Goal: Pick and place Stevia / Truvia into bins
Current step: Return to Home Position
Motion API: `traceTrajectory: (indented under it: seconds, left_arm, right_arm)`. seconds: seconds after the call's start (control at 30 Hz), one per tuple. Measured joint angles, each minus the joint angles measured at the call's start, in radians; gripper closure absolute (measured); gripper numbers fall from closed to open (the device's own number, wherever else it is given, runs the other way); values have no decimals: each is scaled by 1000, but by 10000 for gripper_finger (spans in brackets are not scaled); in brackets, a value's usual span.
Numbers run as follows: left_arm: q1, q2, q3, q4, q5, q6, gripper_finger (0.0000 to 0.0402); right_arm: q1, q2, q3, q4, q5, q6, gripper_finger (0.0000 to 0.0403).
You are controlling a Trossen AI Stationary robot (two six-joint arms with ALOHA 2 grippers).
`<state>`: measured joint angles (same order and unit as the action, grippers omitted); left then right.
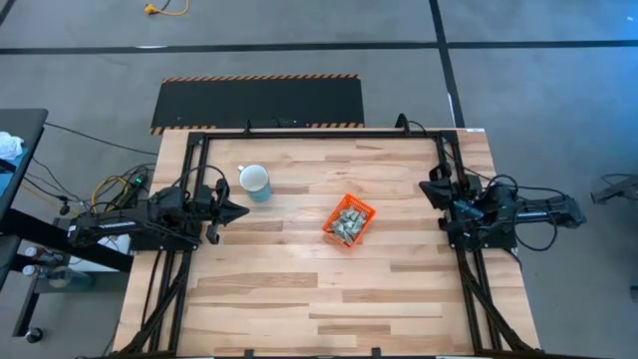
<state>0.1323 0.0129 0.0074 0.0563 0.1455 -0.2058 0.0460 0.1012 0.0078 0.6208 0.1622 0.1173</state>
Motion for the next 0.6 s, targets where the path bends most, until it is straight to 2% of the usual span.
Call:
traceTrajectory:
  seconds: [0.3,0.6]
  left_arm:
    - [0,0,0,0,4,0,402]
    - [0,0,0,0,3,0,401]
  right_arm:
    - [-2,3,-1,-99,-2,7,403]
    - [-2,3,-1,-330,-3,7,403]
